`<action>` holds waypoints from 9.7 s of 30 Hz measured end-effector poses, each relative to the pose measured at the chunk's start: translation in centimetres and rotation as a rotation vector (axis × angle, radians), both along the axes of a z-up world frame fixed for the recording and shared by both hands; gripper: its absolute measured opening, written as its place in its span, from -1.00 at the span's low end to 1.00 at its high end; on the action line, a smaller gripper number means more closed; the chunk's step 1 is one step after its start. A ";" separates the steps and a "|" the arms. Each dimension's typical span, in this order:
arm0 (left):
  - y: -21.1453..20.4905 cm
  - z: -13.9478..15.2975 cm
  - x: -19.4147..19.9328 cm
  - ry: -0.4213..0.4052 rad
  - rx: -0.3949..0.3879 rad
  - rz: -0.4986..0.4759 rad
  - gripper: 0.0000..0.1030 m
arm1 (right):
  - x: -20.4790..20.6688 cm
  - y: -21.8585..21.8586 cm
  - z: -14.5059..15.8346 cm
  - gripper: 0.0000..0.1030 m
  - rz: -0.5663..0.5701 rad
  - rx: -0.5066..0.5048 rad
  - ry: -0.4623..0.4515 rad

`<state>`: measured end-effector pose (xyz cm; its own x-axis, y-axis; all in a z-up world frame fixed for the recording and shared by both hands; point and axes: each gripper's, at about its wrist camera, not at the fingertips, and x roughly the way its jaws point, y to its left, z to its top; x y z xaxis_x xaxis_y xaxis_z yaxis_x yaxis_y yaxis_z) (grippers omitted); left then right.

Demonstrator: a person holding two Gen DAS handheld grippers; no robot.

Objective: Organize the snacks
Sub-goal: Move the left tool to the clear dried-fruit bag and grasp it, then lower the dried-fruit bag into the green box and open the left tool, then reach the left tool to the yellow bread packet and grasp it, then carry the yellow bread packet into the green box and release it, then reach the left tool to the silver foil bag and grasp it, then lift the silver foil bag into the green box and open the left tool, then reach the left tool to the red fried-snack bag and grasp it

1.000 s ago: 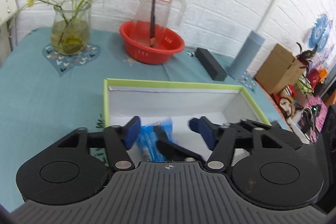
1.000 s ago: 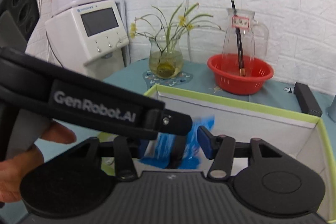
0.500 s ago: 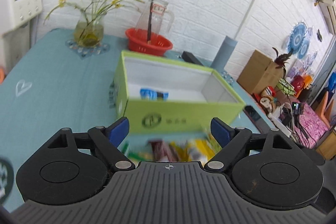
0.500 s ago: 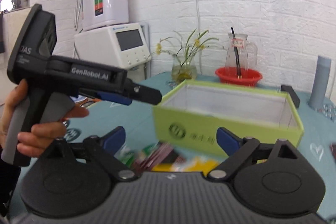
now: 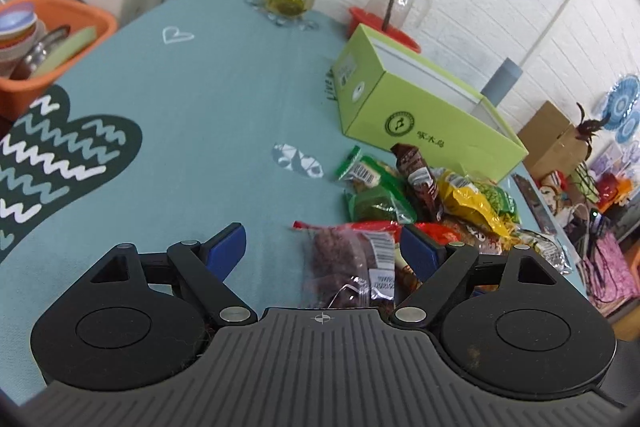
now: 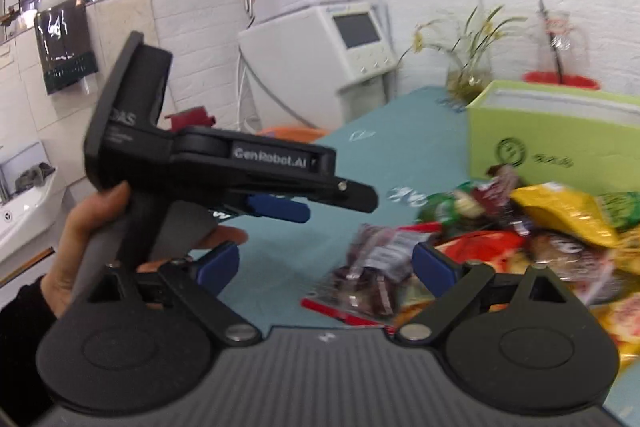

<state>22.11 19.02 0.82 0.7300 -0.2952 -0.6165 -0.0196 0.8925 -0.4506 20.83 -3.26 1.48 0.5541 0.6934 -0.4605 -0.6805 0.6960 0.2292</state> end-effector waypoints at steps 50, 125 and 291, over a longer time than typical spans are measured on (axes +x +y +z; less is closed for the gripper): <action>-13.4 10.5 21.4 -0.090 0.152 -0.301 -0.32 | 18.1 -6.1 8.4 0.32 -0.238 -0.113 -0.142; -20.9 1.1 0.0 0.084 0.079 -0.576 -0.46 | -5.8 -12.3 0.0 0.13 -0.328 -0.122 0.011; -7.7 1.8 3.4 -0.060 0.016 -0.018 0.58 | 4.9 -11.3 1.1 0.81 -0.222 -0.174 -0.079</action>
